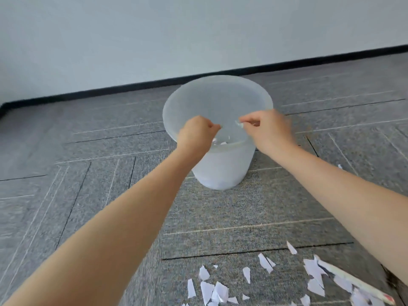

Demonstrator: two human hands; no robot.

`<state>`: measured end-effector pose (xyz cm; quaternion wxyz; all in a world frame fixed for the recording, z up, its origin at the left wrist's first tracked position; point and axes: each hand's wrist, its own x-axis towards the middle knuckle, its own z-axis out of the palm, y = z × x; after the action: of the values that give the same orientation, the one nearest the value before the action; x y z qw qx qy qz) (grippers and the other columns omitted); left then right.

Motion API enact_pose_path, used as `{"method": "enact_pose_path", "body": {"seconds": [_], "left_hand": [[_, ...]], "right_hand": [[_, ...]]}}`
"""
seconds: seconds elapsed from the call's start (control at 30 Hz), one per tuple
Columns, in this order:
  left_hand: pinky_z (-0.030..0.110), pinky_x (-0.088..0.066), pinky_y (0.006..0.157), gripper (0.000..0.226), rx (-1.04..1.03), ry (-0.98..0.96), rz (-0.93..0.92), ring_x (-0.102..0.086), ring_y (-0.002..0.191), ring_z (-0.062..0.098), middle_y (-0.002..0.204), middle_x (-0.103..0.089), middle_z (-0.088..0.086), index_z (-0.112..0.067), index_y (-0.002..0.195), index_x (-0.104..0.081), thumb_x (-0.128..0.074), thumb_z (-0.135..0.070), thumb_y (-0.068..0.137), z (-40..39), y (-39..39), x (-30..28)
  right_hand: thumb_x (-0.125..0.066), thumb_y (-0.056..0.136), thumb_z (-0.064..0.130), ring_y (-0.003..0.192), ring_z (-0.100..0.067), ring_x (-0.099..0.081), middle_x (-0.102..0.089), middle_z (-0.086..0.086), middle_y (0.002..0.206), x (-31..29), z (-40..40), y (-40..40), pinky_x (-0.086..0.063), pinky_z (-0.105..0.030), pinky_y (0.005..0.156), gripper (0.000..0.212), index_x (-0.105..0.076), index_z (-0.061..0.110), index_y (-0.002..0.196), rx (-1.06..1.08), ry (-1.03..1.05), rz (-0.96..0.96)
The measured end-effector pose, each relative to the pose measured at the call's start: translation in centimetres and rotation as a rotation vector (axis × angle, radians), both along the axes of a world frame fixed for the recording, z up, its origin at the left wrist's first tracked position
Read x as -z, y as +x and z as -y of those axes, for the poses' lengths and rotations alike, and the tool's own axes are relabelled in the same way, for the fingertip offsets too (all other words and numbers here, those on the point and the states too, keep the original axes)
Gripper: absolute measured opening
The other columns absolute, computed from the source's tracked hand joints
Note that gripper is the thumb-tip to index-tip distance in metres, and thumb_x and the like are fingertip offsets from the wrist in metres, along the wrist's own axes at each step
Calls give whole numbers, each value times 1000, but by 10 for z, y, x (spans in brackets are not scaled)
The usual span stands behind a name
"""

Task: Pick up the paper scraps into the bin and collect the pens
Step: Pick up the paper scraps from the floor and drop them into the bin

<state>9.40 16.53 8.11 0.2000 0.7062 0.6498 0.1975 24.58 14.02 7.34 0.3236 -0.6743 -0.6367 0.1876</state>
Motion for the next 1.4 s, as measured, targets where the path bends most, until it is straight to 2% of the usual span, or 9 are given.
{"method": "enact_pose_path", "body": {"seconds": [0.2, 0.37, 0.5, 0.7, 0.77, 0.9, 1.03, 1.17, 1.4], "left_hand": [[27, -35, 63, 10, 5, -26, -107, -50, 73, 25, 71, -53, 3, -12, 79, -63, -56, -16, 86, -5, 4, 3], [29, -40, 66, 10, 17, -63, -107, -57, 85, 26, 76, -56, 1, -15, 73, -55, -58, -9, 80, -6, 3, 2], [25, -42, 69, 15, 4, 51, -13, -58, 82, 19, 92, -68, 4, -10, 92, -69, -56, -16, 87, 6, 4, 6], [10, -39, 78, 23, 90, 330, 139, -59, 89, 15, 95, -67, 4, -10, 107, -65, -51, -7, 88, 32, -1, 10], [0, -32, 76, 19, 129, 448, 166, -55, 85, 9, 94, -67, 7, -7, 100, -67, -52, -10, 89, 41, 0, 10], [16, -37, 75, 19, 269, 589, 154, -51, 81, 11, 87, -64, 7, -6, 94, -68, -52, -13, 87, 98, -7, 52], [41, -30, 105, 37, 275, 113, -152, -51, 115, 23, 122, -55, 4, -22, 119, -57, -45, -36, 87, 188, -37, 157], [47, 11, 112, 72, -129, -457, -218, 5, 144, 20, 156, 5, -5, -31, 147, -6, -40, -54, 89, 261, -66, 222], [39, 23, 106, 90, 136, -414, -223, 27, 137, 12, 149, 21, -14, -29, 146, 5, -27, -73, 75, 286, -51, 235]], "right_hand": [[-61, 82, 33, 95, -16, -59, -63, 11, 85, -1, 4, 6, -27, -31, 80, 8, -64, 27, 78, 3, 6, 152], [-64, 81, 35, 81, -12, -54, -63, 8, 82, 4, 13, 5, -28, -27, 76, 15, -66, 20, 77, 5, 136, 60], [-61, 83, 18, 100, -17, -60, -68, -3, 105, 25, 32, 9, -42, -36, 94, 15, -73, 13, 89, -57, 297, -159], [-53, 87, 13, 121, -9, -41, -48, 6, 127, 58, 64, 2, -27, -20, 106, 30, -64, 11, 114, -33, 424, -201], [-53, 87, 13, 124, -14, -42, -47, 2, 130, 72, 75, 1, -29, -26, 107, 30, -61, 10, 116, 28, 385, -249], [-49, 92, 28, 134, -21, -30, -36, -4, 143, 147, 129, 19, -23, -43, 113, 37, -49, 17, 128, 214, -99, -96], [-38, 91, 51, 143, -30, 1, 0, -3, 157, 212, 176, 34, -2, -54, 113, 65, -14, 27, 146, 115, -626, 267], [-35, 92, 54, 143, -29, 7, 8, -4, 157, 230, 201, 29, 0, -51, 114, 68, -7, 27, 147, 59, -680, 317], [-44, 91, 45, 144, -24, -6, -15, -1, 155, 225, 248, 4, 1, -40, 116, 57, -31, 22, 141, -331, -494, 369]]}}
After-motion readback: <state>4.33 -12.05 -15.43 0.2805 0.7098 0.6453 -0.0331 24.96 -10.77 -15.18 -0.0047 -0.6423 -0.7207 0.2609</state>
